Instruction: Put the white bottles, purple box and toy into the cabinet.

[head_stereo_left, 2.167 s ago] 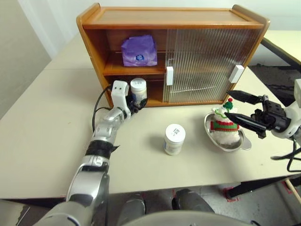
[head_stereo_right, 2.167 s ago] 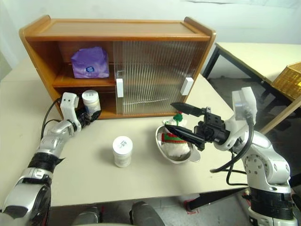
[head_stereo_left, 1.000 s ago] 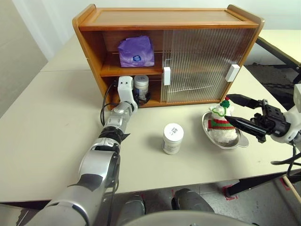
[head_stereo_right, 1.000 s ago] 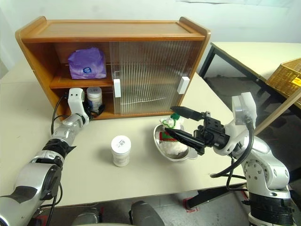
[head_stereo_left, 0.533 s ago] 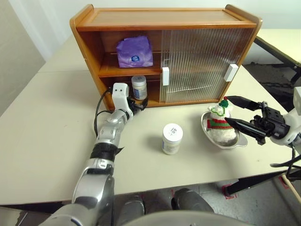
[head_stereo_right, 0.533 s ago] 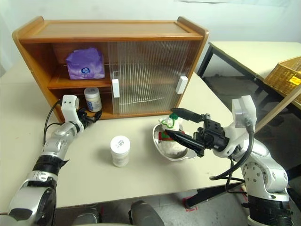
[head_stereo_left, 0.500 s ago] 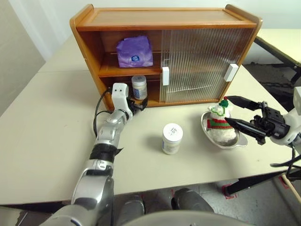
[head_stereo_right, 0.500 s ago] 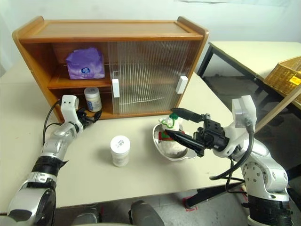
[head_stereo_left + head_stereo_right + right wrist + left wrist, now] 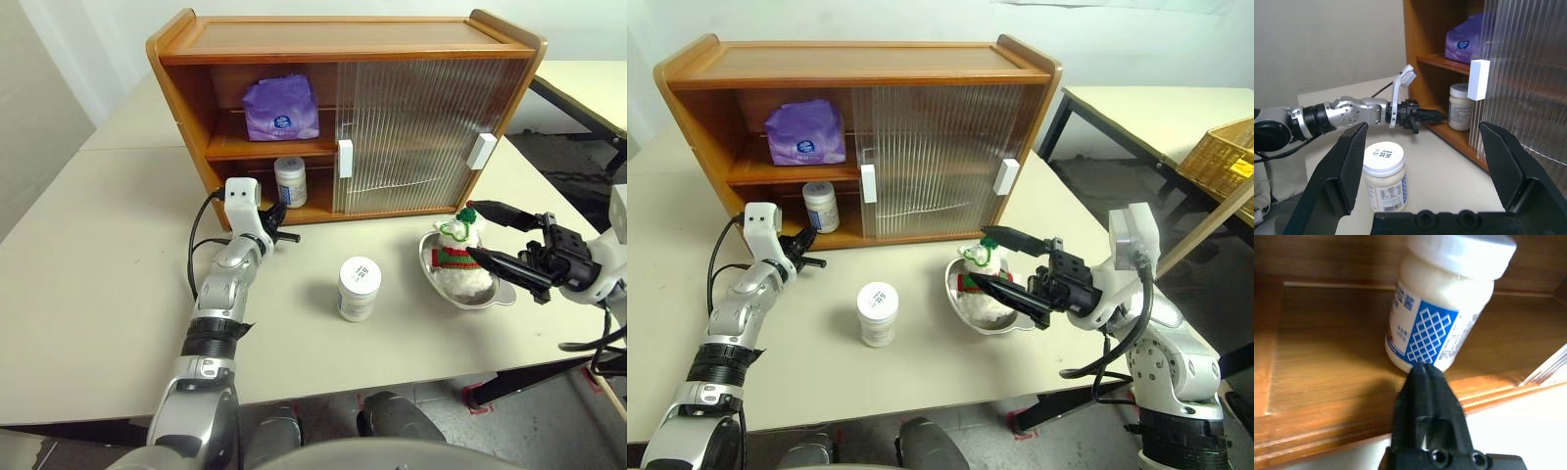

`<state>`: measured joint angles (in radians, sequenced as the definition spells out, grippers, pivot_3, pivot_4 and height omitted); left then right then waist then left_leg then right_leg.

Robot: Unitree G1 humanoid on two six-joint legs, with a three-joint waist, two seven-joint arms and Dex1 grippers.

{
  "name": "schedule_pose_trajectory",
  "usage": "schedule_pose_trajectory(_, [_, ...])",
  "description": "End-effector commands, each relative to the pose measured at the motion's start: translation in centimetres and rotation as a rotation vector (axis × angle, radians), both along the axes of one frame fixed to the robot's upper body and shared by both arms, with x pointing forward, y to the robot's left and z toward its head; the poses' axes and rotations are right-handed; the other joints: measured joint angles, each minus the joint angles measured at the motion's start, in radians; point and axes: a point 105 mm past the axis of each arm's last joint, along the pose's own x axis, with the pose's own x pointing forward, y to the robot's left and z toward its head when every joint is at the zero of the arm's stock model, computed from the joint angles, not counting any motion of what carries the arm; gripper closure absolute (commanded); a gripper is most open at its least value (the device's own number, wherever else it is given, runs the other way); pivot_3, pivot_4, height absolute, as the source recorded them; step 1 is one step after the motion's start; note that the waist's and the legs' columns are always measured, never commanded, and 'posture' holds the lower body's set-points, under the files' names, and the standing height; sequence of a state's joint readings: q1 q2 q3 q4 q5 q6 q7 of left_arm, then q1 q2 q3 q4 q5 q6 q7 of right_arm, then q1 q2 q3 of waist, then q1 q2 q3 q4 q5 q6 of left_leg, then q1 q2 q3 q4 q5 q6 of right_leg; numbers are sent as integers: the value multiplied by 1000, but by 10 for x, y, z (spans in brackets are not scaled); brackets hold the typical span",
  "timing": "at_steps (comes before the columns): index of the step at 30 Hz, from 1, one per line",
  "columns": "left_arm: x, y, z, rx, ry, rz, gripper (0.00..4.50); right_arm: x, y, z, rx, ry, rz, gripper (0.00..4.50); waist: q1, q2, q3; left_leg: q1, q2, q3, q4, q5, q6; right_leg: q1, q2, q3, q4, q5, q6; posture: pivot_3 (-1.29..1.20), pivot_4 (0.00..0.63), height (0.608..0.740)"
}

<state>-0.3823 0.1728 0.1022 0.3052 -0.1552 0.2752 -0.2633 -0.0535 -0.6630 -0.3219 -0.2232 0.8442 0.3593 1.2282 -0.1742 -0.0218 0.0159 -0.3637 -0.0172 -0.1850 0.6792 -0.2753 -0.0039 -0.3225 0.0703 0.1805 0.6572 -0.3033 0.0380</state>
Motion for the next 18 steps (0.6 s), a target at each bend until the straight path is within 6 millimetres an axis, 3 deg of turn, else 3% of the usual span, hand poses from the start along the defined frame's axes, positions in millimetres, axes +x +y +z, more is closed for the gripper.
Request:
schedule_pose_trajectory(1, [-2,4,3,6,-20,45,4456,-3,3,-6,0,7,14,0,0,0,0,0,0,0,0,0,0,0,0,0,0,0,0,-229,0,740])
schedule_pose_trajectory(7, [6,15,4,19,-29,113,4456,-4,3,-7,-3,15,10,0,2,0,0,0,0,0,0,0,0,0,0,0,0,0,0,-238,0,740])
schedule_pose_trajectory(18, [24,7,1,43,-36,148,4456,-3,0,-5,-11,15,-8,0,2,-1,0,0,0,0,0,0,0,1,0,0,0,0,-1,-244,0,740])
